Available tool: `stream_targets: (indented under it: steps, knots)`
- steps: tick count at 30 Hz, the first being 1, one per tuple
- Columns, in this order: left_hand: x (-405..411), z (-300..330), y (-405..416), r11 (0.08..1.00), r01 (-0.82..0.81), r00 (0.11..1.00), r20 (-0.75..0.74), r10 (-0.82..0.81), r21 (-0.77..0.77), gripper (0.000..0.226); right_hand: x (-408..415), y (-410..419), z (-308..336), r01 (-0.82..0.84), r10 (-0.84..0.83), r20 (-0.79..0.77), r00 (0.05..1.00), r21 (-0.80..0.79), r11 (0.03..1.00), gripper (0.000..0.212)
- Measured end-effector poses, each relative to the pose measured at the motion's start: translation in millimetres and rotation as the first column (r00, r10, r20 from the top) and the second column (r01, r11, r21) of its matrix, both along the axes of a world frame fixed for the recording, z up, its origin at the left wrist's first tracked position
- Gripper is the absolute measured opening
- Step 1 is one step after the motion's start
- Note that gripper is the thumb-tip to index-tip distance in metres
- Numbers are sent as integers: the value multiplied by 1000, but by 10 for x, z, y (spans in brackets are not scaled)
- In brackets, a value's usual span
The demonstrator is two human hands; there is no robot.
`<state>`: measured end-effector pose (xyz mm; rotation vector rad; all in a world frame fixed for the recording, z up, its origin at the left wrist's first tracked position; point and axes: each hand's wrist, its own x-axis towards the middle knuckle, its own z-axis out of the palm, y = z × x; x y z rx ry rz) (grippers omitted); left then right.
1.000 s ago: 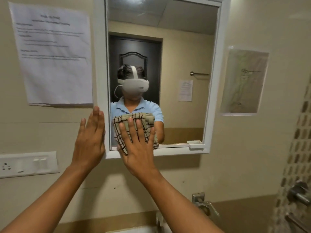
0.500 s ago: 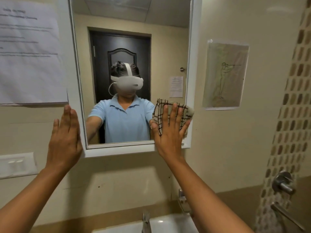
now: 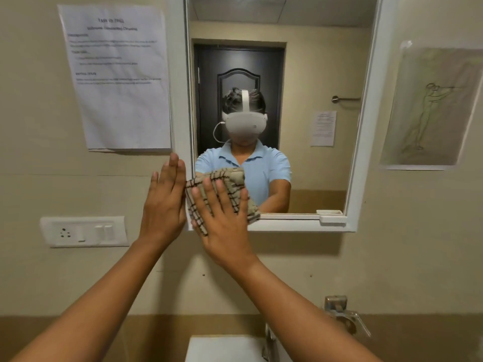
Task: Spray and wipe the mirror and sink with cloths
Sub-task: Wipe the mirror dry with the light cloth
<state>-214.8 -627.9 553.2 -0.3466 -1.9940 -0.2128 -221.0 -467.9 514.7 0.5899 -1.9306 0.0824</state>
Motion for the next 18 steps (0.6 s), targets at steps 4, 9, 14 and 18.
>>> stream_targets:
  steps: [4,9,14,18]
  knots:
    - [13,-112,-79,1000,31,999,4,-31,-2,63,-20,34,-101,-33,37,-39,999,90,995,70]
    - [29,-325,-23,1000,26,999,28,-26,13,78,-31,392,-278,-54,90,-119,989,276,959,52]
    - [90,-449,103,1000,-6,999,46,7,-10,85,0,624,-263,-60,110,-155,982,295,954,49]
    - [113,-514,54,996,-66,993,96,70,-53,94,25,993,-324,-6,51,-162,985,267,964,61]
